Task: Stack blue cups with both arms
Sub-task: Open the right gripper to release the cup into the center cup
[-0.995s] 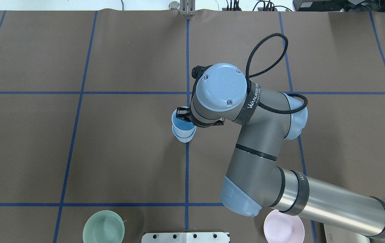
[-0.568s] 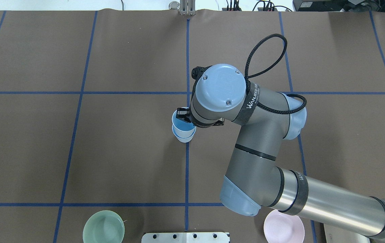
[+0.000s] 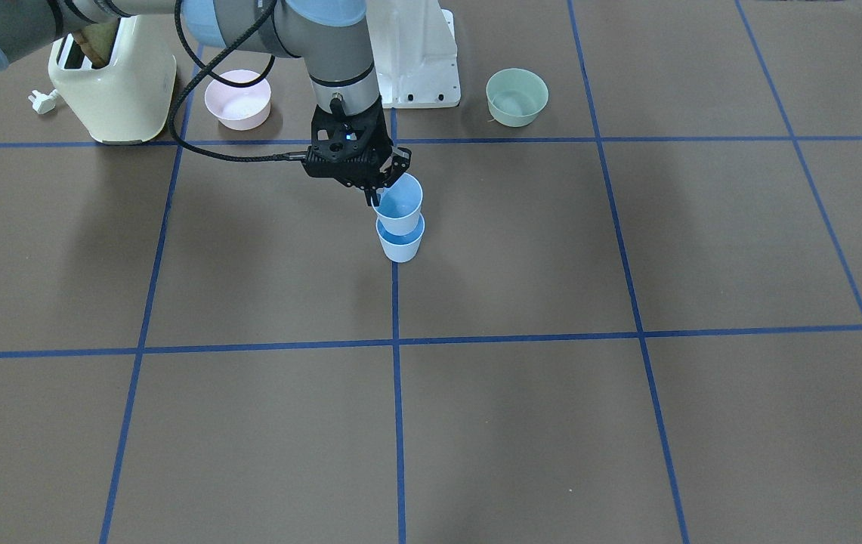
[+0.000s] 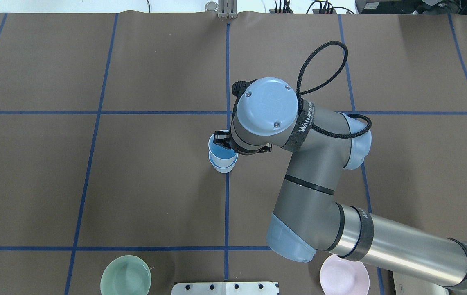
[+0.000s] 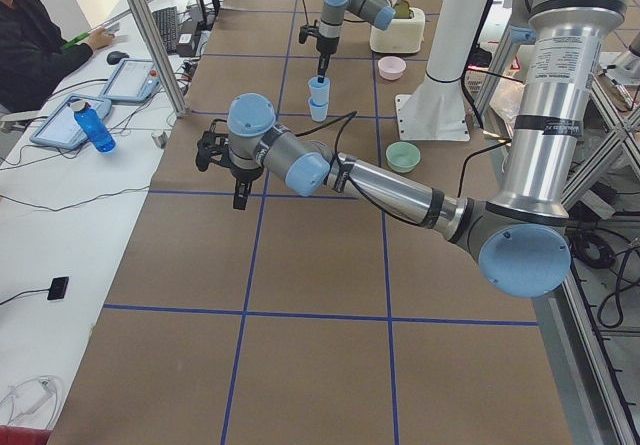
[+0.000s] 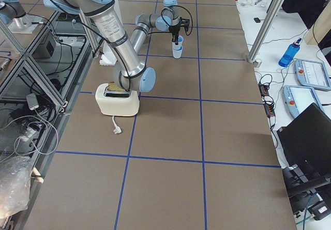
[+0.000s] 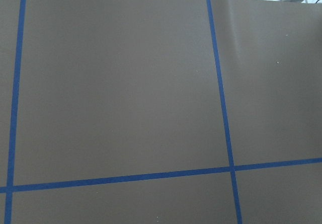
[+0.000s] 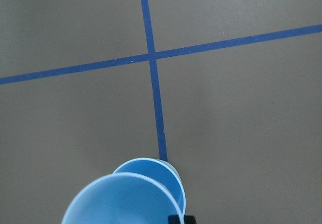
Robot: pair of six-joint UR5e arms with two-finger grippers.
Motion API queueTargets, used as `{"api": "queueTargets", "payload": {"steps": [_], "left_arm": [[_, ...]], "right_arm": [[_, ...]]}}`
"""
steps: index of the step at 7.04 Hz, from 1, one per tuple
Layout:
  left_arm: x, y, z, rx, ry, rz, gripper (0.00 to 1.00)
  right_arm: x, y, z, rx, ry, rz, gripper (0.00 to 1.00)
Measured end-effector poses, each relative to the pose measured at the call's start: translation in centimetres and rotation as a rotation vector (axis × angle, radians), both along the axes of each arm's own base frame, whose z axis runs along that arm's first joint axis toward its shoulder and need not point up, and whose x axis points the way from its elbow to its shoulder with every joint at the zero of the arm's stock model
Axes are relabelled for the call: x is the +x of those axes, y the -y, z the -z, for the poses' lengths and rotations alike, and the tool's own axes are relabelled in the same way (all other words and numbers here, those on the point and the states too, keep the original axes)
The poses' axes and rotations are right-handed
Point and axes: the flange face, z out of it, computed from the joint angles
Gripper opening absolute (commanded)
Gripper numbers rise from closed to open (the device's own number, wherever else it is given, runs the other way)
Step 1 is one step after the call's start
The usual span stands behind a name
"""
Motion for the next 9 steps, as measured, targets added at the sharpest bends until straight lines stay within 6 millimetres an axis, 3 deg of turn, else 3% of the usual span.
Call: {"api": "queueTargets", "payload": {"steps": [5, 7, 8, 9], "left_arm": [[-0.06, -0.02, 0.17, 0.003, -0.001, 0.001, 0.98], [-0.08, -0.04, 0.24, 0.005, -0.001, 0.001, 0.98], [-0.08, -0.05, 0.29, 0.006, -0.001, 0.001, 0.98], [-0.05, -0.06, 0.31, 0.006, -0.001, 0.001, 0.98]], "right_arm": [[0.14, 0.24, 0.14, 0.014, -0.004, -0.025, 0.0], [0.19, 0.23, 0.21, 0.017, -0.003, -0.025, 0.15], [0.19, 0.23, 0.21, 0.018, -0.003, -0.024, 0.28], [0.19, 0.23, 0.2, 0.02, -0.004, -0.022, 0.51]]}}
